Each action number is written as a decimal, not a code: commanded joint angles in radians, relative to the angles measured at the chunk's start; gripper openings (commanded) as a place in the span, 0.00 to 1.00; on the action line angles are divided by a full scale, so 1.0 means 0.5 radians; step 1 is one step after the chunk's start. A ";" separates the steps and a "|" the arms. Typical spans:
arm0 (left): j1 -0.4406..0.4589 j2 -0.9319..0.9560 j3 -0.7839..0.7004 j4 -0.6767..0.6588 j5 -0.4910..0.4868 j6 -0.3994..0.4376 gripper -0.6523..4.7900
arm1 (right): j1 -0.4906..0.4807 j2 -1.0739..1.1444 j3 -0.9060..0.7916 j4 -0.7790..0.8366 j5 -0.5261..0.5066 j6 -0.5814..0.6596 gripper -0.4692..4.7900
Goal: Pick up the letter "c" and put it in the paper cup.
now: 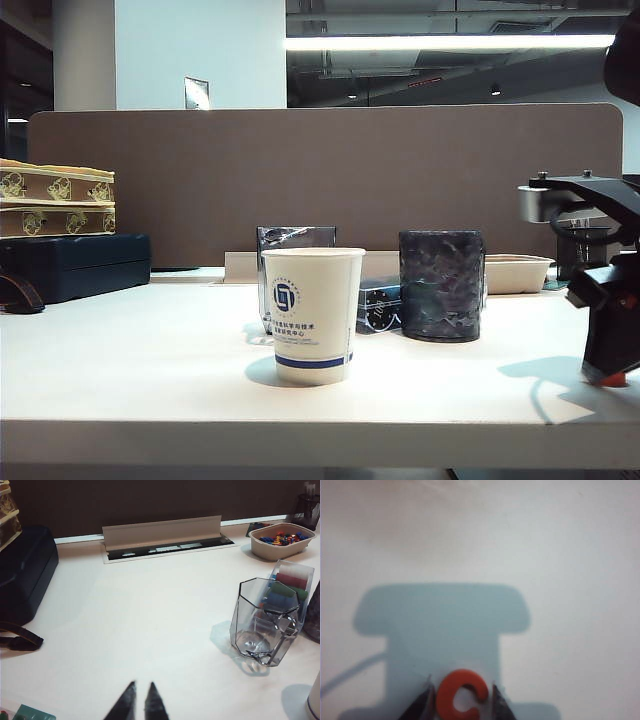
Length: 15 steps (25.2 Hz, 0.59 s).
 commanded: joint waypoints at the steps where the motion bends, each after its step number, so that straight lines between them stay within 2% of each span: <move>1: 0.000 0.000 0.003 0.040 -0.004 0.002 0.17 | 0.002 -0.001 0.005 0.047 0.032 -0.001 0.36; 7: 0.000 0.000 0.003 0.040 -0.004 0.002 0.17 | 0.002 -0.001 0.005 0.079 0.087 -0.011 0.36; 10: 0.000 0.000 0.003 0.040 -0.005 0.002 0.17 | 0.002 -0.001 0.005 0.103 0.088 -0.041 0.31; 15: 0.000 0.000 0.003 0.040 -0.004 0.002 0.17 | 0.002 0.000 0.005 0.111 0.089 -0.045 0.31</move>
